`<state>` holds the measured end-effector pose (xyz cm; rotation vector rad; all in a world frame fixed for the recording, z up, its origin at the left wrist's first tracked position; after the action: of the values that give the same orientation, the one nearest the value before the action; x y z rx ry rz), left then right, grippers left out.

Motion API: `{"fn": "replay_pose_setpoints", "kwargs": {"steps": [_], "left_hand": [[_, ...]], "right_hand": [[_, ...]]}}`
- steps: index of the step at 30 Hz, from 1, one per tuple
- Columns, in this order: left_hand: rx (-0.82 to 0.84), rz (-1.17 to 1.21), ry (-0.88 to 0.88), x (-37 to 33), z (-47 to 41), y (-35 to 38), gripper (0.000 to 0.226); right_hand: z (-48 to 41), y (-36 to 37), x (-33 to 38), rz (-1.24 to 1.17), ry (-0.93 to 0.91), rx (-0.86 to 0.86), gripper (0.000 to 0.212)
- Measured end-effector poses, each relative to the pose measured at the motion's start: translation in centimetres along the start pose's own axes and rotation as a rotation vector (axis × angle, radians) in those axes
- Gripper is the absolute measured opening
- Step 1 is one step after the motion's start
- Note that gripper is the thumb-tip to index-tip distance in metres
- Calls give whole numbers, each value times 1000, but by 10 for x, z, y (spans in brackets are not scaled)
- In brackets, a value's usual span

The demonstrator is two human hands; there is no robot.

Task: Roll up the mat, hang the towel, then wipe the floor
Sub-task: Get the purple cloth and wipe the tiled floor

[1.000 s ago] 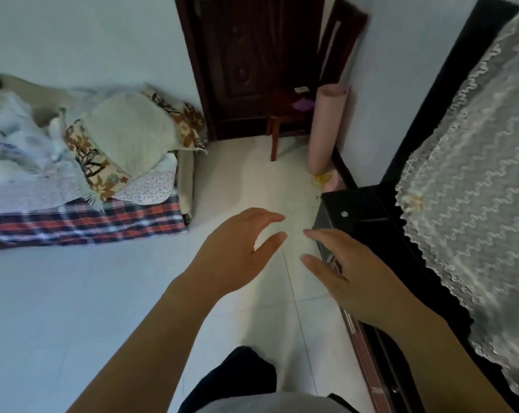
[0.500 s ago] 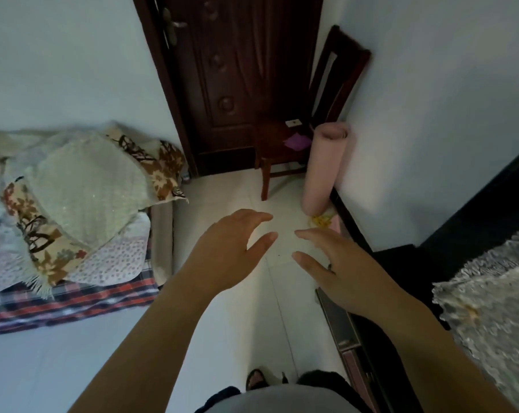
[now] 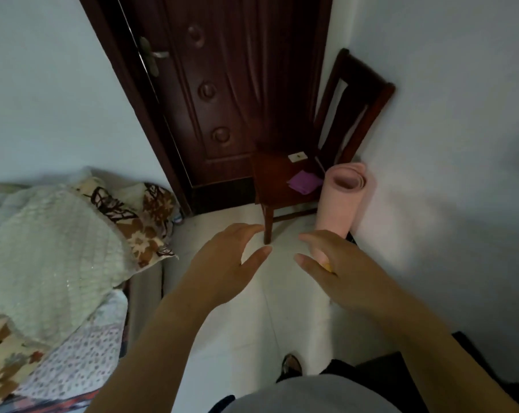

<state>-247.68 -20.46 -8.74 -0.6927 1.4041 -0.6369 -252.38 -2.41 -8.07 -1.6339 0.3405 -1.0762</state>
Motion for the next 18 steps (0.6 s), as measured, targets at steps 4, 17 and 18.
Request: {"fn": "replay_pose_setpoints", "kwargs": {"steps": [4, 17, 18], "left_hand": [[-49, -12, -62, 31, -58, -32, 56], [36, -18, 10, 138, -287, -115, 51], [57, -17, 29, 144, -306, -122, 50]], "right_hand": [[-90, -5, -9, 27, -42, 69, 55], [-347, 8, -34, -75, 27, 48, 47], [-363, 9, -37, -74, 53, 57, 47]]}}
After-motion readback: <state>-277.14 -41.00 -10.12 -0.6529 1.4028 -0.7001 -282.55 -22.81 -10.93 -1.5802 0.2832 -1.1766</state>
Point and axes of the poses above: each hand's wrist, its own z-axis away from the middle knuckle, its own y-axis out of the palm, x = y × z, the point moved 4 cm from there along -z, towards the middle knuckle, and after that the axes turned 9 degrees about z, right-handed, at the moved point
